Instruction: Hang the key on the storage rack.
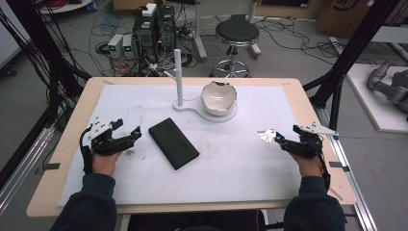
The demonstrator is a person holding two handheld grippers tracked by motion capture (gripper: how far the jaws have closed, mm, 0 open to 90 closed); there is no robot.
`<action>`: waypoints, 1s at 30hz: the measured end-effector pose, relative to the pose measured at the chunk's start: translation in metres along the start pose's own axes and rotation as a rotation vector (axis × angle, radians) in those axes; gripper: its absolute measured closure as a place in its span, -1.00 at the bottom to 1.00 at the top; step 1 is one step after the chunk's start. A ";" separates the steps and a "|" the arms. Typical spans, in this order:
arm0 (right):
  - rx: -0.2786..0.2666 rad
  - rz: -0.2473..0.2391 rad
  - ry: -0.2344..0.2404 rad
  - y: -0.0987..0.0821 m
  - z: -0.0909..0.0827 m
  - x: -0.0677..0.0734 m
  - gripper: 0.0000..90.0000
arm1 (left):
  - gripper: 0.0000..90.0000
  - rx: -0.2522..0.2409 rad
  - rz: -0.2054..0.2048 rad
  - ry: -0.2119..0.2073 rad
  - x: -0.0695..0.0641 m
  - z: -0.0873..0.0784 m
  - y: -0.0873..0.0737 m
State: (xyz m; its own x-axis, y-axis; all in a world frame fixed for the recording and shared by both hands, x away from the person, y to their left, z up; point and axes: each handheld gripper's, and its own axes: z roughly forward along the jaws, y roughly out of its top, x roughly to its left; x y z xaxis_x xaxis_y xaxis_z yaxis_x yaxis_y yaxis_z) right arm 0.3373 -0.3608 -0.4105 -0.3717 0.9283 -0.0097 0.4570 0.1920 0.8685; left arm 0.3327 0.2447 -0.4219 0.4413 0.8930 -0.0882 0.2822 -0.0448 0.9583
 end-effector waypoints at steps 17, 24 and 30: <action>-0.019 0.056 0.011 -0.003 0.000 -0.010 -0.52 | -0.47 0.026 0.010 0.008 0.000 0.000 -0.001; -0.017 0.073 0.059 -0.003 0.004 -0.010 -0.15 | -0.47 0.031 0.007 0.014 0.002 -0.004 -0.003; 0.066 0.101 0.066 0.000 0.030 -0.013 0.18 | -0.46 0.043 0.007 0.011 0.002 0.000 -0.004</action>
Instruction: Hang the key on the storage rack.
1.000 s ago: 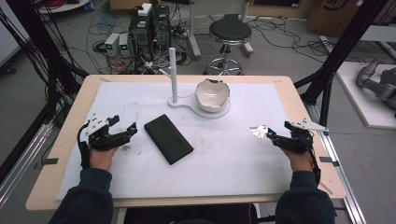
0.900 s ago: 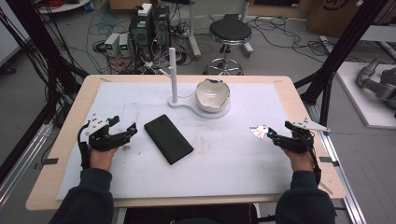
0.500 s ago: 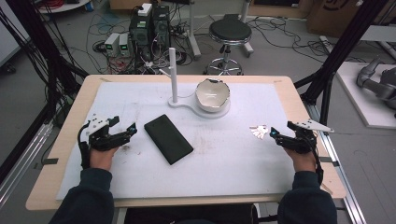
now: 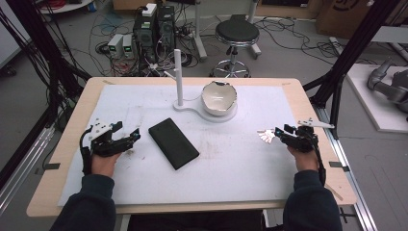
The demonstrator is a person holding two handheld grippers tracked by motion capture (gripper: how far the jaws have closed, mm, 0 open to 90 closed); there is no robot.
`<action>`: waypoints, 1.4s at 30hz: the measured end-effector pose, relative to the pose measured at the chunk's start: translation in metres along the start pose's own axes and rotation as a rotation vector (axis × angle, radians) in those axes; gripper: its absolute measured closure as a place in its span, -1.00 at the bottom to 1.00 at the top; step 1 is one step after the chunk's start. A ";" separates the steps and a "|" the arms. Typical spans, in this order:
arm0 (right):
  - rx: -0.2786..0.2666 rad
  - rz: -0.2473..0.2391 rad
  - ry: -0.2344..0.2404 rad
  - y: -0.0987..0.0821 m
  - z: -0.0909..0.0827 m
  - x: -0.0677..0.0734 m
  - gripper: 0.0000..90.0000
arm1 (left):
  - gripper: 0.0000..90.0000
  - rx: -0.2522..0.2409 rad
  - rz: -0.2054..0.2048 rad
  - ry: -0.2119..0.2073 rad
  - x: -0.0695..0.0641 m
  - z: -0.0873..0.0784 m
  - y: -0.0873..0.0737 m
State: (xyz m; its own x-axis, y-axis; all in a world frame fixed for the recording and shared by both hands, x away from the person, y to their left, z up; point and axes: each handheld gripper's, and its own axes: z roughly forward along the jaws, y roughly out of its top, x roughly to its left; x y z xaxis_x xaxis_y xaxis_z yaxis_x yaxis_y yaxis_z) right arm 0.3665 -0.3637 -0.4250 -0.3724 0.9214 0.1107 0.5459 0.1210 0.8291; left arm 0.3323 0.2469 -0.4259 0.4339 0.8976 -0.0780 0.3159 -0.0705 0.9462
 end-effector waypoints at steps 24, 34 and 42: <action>0.088 0.097 0.127 0.008 0.038 -0.010 0.98 | -0.43 0.037 0.003 0.016 -0.003 0.002 -0.001; -0.033 0.064 0.138 0.018 0.013 -0.006 0.98 | -0.41 0.048 0.001 0.003 -0.001 0.006 -0.002; -0.070 0.042 0.154 0.024 0.007 -0.001 0.99 | -0.39 0.052 -0.009 -0.005 0.001 0.008 -0.002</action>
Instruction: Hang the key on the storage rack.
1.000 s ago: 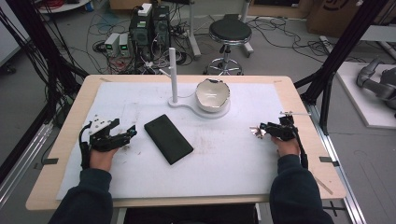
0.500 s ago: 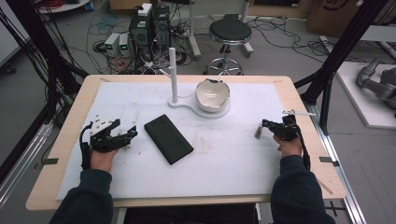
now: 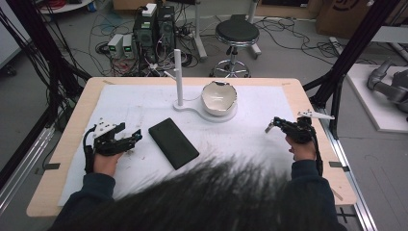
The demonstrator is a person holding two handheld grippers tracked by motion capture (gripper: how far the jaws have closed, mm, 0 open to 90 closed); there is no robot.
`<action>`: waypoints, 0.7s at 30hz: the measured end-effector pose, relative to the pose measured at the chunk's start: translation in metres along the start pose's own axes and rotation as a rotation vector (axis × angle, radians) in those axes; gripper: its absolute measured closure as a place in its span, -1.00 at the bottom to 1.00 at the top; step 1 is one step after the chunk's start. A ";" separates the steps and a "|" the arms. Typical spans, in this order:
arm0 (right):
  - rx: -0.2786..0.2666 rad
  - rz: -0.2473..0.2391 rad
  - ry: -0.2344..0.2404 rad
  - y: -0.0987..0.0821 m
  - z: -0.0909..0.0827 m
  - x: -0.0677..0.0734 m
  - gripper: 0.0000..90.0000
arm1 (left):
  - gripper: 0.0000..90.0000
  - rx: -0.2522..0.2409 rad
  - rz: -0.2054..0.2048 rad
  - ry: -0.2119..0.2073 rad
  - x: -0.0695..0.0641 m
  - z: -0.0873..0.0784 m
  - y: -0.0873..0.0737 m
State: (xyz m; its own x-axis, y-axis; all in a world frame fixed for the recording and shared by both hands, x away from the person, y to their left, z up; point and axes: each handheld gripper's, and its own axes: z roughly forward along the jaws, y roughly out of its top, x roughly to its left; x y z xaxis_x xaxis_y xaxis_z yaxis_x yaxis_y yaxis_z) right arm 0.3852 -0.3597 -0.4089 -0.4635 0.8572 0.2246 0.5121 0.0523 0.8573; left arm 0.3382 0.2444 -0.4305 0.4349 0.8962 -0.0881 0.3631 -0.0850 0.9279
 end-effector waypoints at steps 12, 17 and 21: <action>-0.053 -0.041 0.039 0.013 -0.013 0.016 0.99 | -0.39 0.013 0.012 0.007 -0.002 -0.001 0.000; -0.055 -0.083 0.064 0.019 -0.012 0.032 0.99 | -0.39 0.015 0.015 0.003 -0.003 -0.001 0.000; -0.042 -0.103 0.081 0.024 -0.004 0.046 0.99 | -0.39 0.016 0.021 -0.007 -0.005 -0.002 0.000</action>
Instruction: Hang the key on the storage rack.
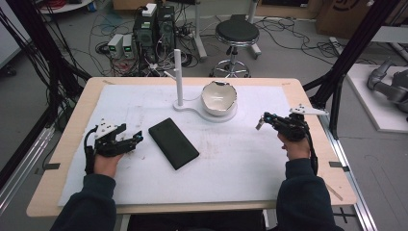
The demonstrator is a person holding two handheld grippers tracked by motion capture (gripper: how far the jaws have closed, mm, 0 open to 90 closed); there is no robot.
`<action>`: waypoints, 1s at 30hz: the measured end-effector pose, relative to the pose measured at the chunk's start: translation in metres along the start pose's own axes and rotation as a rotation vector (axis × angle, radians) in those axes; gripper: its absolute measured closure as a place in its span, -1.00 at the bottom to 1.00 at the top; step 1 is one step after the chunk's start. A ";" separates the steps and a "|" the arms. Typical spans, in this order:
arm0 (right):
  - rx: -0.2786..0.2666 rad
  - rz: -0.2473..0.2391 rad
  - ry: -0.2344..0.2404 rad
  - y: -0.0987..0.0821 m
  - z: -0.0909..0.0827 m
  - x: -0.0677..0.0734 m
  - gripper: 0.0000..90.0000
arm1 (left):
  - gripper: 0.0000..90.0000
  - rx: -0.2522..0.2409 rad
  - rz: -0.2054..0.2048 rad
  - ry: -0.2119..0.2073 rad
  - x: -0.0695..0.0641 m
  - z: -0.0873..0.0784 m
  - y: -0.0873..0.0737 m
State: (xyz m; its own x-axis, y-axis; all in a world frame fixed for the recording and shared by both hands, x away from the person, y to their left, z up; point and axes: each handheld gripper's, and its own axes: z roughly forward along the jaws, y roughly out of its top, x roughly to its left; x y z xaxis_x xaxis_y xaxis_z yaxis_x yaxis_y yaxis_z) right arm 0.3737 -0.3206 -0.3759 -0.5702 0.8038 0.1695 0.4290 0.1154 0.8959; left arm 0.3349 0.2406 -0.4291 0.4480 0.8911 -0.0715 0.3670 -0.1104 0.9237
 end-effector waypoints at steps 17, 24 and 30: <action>0.033 -0.139 0.138 0.062 0.054 0.060 0.99 | -0.38 -0.016 -0.011 -0.020 0.001 0.000 0.000; 0.024 -0.192 0.188 0.093 0.079 0.084 0.99 | -0.38 -0.022 -0.016 -0.027 0.001 0.000 0.000; 0.010 -0.205 0.210 0.109 0.095 0.095 0.99 | -0.38 -0.026 -0.022 -0.032 0.002 0.001 0.000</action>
State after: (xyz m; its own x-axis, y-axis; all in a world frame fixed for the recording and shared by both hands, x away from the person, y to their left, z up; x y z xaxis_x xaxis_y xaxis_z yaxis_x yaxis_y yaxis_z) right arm 0.4327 -0.1763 -0.3009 -0.7776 0.6251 0.0677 0.2961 0.2690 0.9165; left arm 0.3368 0.2422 -0.4292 0.4662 0.8786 -0.1040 0.3563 -0.0789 0.9310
